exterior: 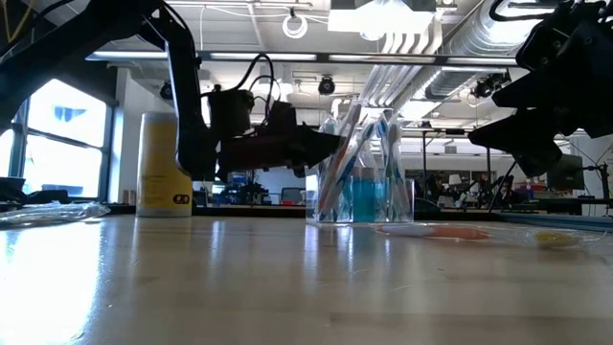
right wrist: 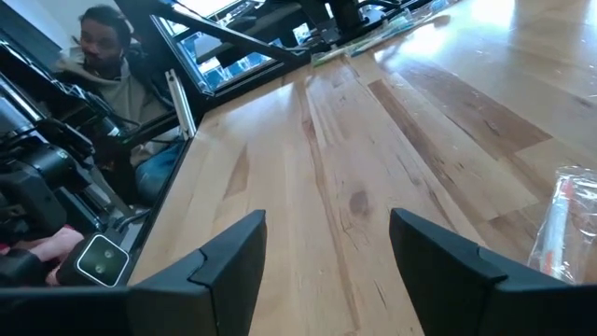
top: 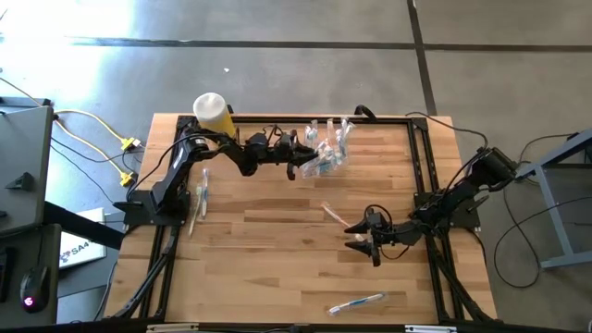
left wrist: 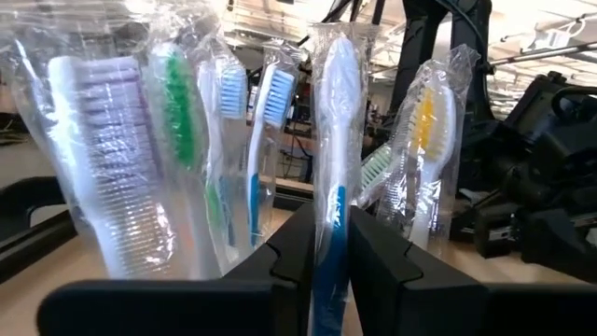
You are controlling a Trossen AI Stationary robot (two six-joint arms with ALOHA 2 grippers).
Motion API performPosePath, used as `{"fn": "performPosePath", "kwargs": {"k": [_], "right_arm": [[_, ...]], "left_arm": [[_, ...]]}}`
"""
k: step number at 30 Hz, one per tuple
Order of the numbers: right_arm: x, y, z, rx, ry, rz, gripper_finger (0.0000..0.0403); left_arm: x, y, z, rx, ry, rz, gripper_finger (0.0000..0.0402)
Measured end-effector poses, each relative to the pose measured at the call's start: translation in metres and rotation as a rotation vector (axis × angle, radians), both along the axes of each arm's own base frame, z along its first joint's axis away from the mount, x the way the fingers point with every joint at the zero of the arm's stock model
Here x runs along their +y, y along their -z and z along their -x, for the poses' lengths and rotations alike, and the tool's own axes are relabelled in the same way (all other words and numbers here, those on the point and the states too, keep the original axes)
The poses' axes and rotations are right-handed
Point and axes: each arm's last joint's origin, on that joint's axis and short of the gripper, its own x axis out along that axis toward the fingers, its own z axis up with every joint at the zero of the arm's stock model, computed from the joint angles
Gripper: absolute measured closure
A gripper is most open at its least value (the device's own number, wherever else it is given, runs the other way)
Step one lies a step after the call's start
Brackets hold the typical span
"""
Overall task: Pick & Place toothbrushing station
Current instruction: Put the blue toothbrush into the transparent organizer
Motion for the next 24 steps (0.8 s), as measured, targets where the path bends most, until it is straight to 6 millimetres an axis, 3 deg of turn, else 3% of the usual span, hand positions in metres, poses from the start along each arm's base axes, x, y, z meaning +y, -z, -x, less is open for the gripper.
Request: {"fn": "performPosePath", "kwargs": {"k": [7,19,24], "right_arm": [[0.0000,0.0000,0.0000,0.000,-0.001,0.005,0.0183],[0.0000,0.0000,0.0000,-0.001,-0.002,0.011,0.0183],[0.0001,0.0000,0.0000,0.000,-0.006,0.016,0.0183]], "left_arm": [[0.0005,0.0003,0.0001,0.005,0.011,0.054,0.0335],[-0.0003,0.0004,0.0001,0.012,0.055,0.123,0.0212],[-0.0005,-0.0009,0.0005,0.000,0.056,0.117,0.0203]]}}
